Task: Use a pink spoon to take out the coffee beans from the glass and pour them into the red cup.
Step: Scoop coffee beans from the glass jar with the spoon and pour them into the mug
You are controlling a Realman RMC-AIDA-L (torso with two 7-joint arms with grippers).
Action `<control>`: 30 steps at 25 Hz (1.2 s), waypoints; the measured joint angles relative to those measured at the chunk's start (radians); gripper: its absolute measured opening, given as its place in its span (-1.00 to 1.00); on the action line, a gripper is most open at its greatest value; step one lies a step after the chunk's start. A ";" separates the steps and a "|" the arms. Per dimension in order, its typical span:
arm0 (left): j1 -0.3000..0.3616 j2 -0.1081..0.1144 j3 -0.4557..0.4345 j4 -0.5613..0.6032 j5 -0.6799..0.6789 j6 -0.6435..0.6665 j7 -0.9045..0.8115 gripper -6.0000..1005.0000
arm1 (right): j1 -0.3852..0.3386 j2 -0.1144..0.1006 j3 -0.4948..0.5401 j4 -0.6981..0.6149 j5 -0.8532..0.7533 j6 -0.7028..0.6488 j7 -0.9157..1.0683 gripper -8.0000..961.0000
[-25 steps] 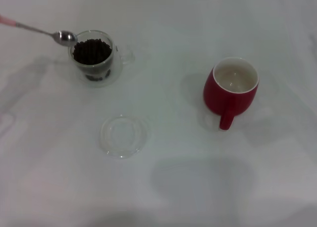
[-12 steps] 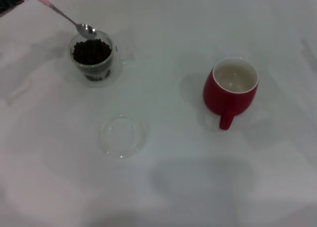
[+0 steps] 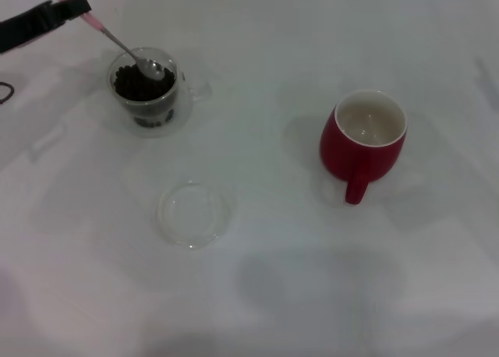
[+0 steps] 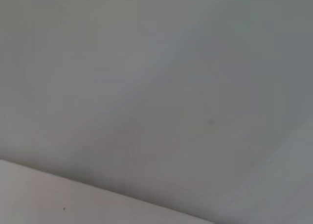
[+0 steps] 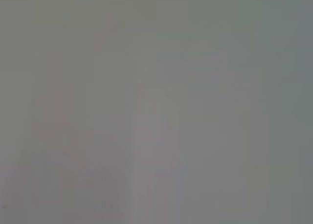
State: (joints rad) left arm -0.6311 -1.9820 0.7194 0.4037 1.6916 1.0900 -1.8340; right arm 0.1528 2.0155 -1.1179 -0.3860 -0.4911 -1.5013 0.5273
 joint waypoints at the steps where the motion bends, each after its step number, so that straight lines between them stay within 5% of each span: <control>1: -0.001 -0.003 0.000 -0.002 0.003 -0.005 0.000 -0.73 | 0.001 0.000 -0.001 0.000 0.000 0.000 0.000 0.45; 13: 0.009 -0.045 -0.007 -0.023 0.010 -0.032 -0.040 -0.72 | 0.029 -0.007 0.004 0.040 0.003 0.010 -0.001 0.45; 30: 0.148 -0.055 -0.008 -0.098 -0.219 0.000 -0.073 -0.72 | 0.060 -0.012 0.008 0.036 0.005 0.038 -0.007 0.45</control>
State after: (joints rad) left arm -0.4834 -2.0366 0.7117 0.3055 1.4730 1.0896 -1.9073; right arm 0.2123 2.0035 -1.1104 -0.3499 -0.4859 -1.4631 0.5201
